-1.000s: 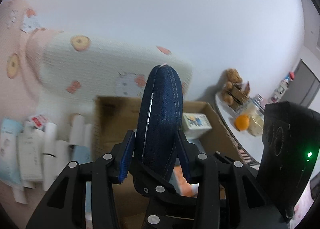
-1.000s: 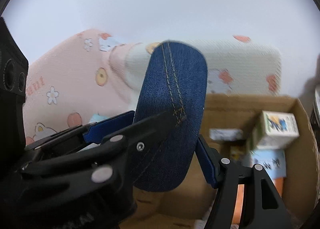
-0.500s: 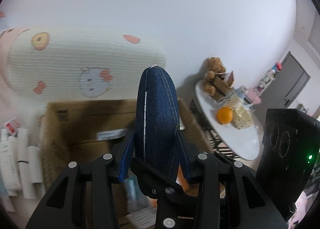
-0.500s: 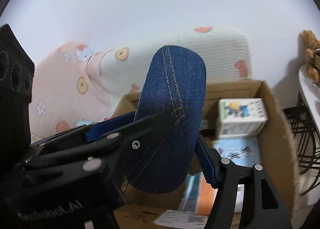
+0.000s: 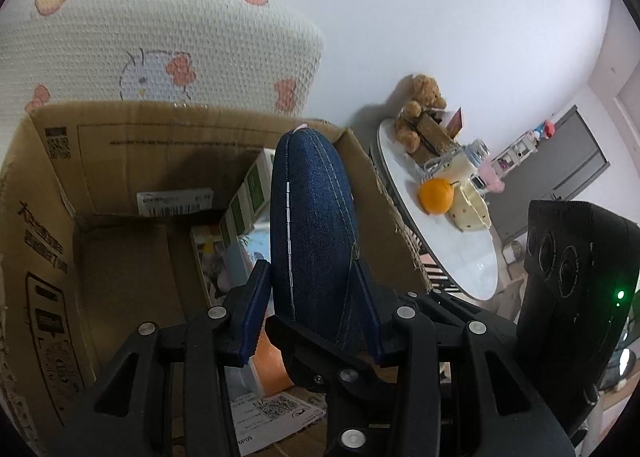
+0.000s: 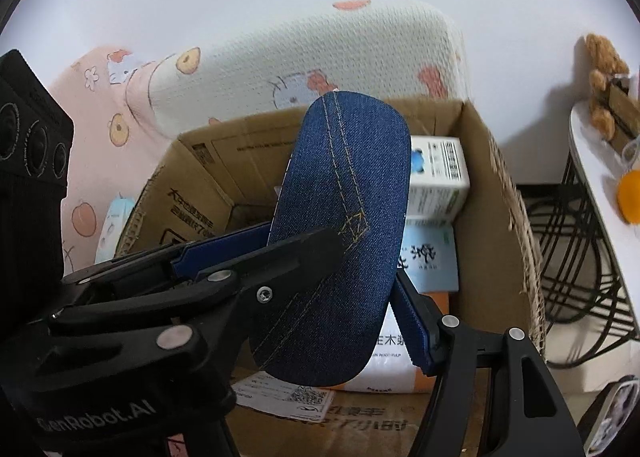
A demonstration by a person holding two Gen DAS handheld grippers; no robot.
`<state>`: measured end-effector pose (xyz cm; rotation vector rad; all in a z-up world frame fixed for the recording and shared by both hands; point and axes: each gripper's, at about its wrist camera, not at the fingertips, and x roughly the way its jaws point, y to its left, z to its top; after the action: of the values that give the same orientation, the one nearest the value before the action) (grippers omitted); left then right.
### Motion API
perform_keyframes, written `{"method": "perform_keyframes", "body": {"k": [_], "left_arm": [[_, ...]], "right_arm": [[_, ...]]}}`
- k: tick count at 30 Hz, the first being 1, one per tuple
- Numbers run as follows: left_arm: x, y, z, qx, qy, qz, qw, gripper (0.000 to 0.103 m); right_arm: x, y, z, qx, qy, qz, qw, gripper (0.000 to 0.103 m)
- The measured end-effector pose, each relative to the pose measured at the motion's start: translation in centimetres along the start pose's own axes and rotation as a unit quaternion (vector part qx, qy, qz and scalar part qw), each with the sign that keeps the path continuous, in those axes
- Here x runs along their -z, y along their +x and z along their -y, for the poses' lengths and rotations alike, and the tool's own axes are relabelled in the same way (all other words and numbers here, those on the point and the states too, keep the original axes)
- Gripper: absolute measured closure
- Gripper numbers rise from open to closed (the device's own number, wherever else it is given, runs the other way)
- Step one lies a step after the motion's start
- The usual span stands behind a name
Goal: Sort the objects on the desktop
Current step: 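Carry the denim pouch over the cardboard box with both grippers, then lower the denim pouch into the box and open both grippers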
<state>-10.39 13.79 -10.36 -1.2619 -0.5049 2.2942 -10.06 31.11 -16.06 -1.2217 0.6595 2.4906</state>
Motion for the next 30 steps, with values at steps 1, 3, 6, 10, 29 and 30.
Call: {"method": "perform_keyframes", "body": {"k": [1, 3, 6, 10, 29, 30], "left_arm": [[0.0, 0.2, 0.0, 0.004, 0.001, -0.005, 1.0, 0.058], [-0.1, 0.5, 0.0, 0.011, 0.001, -0.015, 0.9998, 0.058], [-0.5, 1.7, 0.2, 0.008, 0.005, -0.035, 0.9994, 0.054], [-1.3, 3.0, 0.7, 0.015, 0.007, -0.053, 0.9984, 0.054], [-2.5, 6.6, 0.9, 0.071, 0.037, -0.111, 0.9906, 0.055], [-2.4, 7.0, 0.7, 0.069, 0.032, -0.114, 0.9905, 0.055]], "right_arm": [[0.1, -0.1, 0.3, -0.002, 0.003, -0.002, 1.0, 0.039], [0.2, -0.2, 0.5, 0.001, 0.003, -0.005, 1.0, 0.039], [0.5, -0.4, 0.7, 0.019, -0.013, -0.014, 1.0, 0.04], [1.0, -0.6, 0.8, 0.05, -0.029, -0.032, 0.998, 0.04], [1.2, -0.2, 2.3, 0.126, -0.059, -0.091, 0.986, 0.039], [1.1, 0.2, 2.2, 0.125, -0.062, -0.098, 0.985, 0.038]]}}
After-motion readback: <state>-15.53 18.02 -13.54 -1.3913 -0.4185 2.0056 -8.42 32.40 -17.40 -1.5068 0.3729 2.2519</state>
